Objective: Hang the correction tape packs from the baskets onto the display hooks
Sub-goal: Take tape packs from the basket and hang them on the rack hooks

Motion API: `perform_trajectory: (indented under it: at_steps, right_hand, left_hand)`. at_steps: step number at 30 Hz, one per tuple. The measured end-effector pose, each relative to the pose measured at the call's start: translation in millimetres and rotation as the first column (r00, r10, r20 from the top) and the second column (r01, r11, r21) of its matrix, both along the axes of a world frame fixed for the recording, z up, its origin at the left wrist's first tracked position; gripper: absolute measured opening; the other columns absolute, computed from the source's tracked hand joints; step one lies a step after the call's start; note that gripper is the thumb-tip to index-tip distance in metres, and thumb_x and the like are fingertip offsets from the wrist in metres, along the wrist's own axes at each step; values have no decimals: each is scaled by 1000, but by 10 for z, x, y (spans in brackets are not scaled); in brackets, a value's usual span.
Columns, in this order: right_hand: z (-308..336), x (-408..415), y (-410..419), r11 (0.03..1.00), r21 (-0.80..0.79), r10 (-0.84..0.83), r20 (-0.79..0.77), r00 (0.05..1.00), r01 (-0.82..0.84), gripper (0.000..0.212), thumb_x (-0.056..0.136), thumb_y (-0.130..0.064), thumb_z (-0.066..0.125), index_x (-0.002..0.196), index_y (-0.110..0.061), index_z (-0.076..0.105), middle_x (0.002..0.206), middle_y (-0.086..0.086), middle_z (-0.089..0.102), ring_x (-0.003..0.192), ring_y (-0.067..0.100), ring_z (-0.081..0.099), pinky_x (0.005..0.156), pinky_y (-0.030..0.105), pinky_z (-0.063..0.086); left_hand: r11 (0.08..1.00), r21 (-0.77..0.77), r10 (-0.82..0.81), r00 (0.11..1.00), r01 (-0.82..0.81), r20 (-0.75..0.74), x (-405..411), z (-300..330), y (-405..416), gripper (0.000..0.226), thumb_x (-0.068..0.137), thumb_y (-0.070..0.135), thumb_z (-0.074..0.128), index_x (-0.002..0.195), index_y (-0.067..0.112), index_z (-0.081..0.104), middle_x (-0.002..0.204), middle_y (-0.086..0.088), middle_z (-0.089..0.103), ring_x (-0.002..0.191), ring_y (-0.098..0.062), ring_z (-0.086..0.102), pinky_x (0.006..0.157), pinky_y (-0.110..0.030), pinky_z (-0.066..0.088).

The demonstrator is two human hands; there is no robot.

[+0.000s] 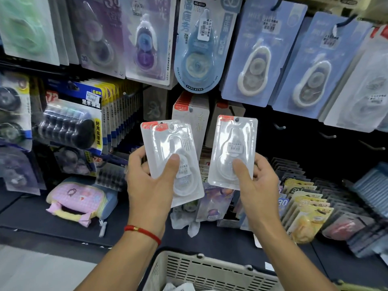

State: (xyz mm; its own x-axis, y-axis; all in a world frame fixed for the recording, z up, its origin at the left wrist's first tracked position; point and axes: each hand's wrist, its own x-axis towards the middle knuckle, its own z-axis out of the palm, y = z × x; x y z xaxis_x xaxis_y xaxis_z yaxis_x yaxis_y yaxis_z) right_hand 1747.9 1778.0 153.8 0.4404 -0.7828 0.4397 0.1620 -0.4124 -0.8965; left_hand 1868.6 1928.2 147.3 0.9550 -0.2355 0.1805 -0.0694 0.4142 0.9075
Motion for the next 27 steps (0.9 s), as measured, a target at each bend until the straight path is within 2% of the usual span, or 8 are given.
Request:
perform_trajectory:
  at_steps: [5,9,13,16,18,20,23,27]
  right_hand:
    - [-89,202,-167,998,-44,-55,-82,995,51,28,101,-36,68,129,-33,66,112,-19,77,100,0,74,77,20,60]
    - [-122,621,-522,990,-34,-142,-229,963,138,27,106,-37,58,133,-38,58,108,-22,71,90,6,74,84,44,64]
    - [-55,932,-845,971,-9,-221,-401,889,237,46,107,-44,55,148,-23,50,123,3,64,119,36,64,101,48,54]
    - [-52,901,-886,959,65,-206,-513,833,277,66,105,-50,56,157,-14,39,147,18,53,129,41,56,107,55,51]
    - [-53,700,-724,976,94,-139,-416,899,194,50,104,-48,56,146,-20,52,139,10,61,111,28,67,99,55,57]
    - [-54,412,-471,996,82,47,-303,952,-23,31,101,-51,58,120,-29,69,117,1,72,92,18,74,86,54,63]
    - [-14,33,-40,936,43,349,-257,901,-350,29,96,-54,61,111,-32,74,107,0,77,93,26,74,76,42,64]
    - [-36,-148,166,946,16,316,-276,908,-324,29,91,-43,77,116,-31,68,110,-6,78,97,20,75,84,37,63]
  left_hand:
    - [1000,-5,-12,1000,12,-10,25,16,32,43,87,25,85,117,42,58,106,11,79,95,-8,78,79,-33,62]
    - [1000,-21,-17,1000,17,-20,20,34,36,44,88,23,85,116,42,58,106,12,79,95,-6,77,77,-29,60]
    - [998,-8,-61,998,61,5,-17,61,28,43,88,21,84,116,42,58,106,12,79,96,-8,77,78,-30,62]
    - [996,6,-92,996,92,10,-41,76,27,45,84,24,87,116,39,59,106,9,80,95,-8,78,73,-25,62]
    - [994,10,-108,994,108,17,-54,86,22,48,80,27,89,116,37,60,105,9,80,93,-6,78,70,-20,60]
    - [993,19,-121,992,121,21,-75,87,8,53,73,33,91,116,34,60,104,9,80,91,-7,78,69,-18,60]
    - [988,45,-149,989,148,22,-142,57,-36,57,72,30,93,119,29,59,102,7,81,90,-10,79,67,-19,61]
    - [982,64,-179,983,176,46,-253,47,-117,59,73,28,93,119,30,57,99,10,81,86,-9,79,65,-20,61]
